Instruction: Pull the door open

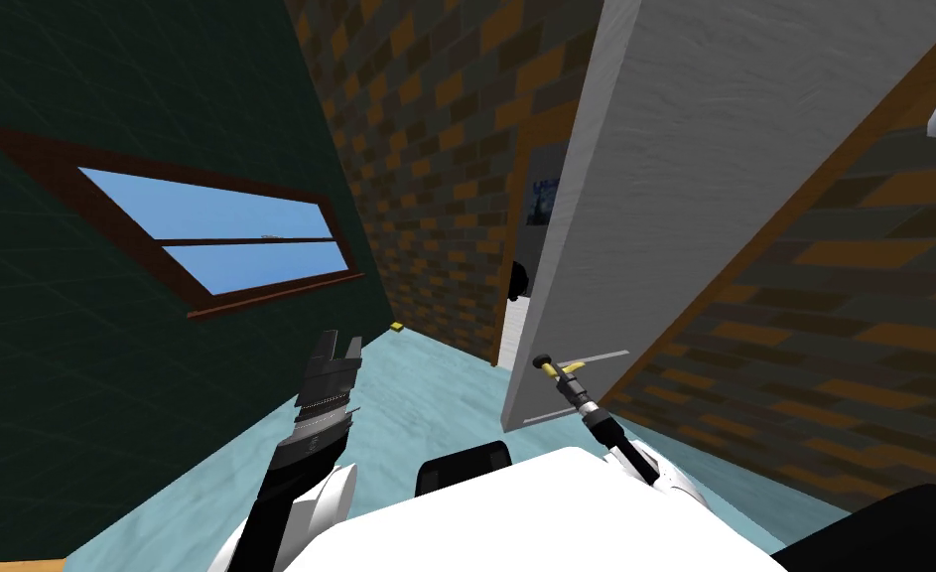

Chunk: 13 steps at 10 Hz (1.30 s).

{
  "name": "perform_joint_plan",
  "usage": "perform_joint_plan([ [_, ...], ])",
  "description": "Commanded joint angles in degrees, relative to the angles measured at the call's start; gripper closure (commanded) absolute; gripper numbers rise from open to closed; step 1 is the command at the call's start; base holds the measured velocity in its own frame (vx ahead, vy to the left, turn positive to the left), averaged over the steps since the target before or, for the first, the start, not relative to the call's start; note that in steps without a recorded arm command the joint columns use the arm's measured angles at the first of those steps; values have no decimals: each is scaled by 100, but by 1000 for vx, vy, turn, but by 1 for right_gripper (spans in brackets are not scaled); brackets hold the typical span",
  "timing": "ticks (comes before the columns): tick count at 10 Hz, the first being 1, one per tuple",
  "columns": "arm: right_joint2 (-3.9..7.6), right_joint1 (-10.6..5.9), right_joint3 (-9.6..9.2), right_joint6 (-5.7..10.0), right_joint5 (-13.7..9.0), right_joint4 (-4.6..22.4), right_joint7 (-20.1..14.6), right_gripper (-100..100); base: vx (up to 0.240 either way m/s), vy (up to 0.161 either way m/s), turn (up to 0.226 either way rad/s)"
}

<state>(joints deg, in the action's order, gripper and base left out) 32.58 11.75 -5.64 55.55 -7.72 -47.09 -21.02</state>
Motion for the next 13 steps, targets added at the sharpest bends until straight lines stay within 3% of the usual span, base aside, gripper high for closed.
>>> perform_joint_plan([
  [1, 89, 123, -30, 152, -3, -24, -51, 100, -181, -61, 148],
  [3, 162, 197, -66, 298, -5, 9, -107, 100, -189, -68, 120],
  [4, 116, 140, -82, 288, 7, 80, -103, 100, -86, -29, 28],
  [5, 148, 185, -115, 415, 8, 141, -140, 100, -126, -28, 144],
  [13, 341, 354, -207, 959, -8, 405, -279, 100, -195, -78, 162],
])
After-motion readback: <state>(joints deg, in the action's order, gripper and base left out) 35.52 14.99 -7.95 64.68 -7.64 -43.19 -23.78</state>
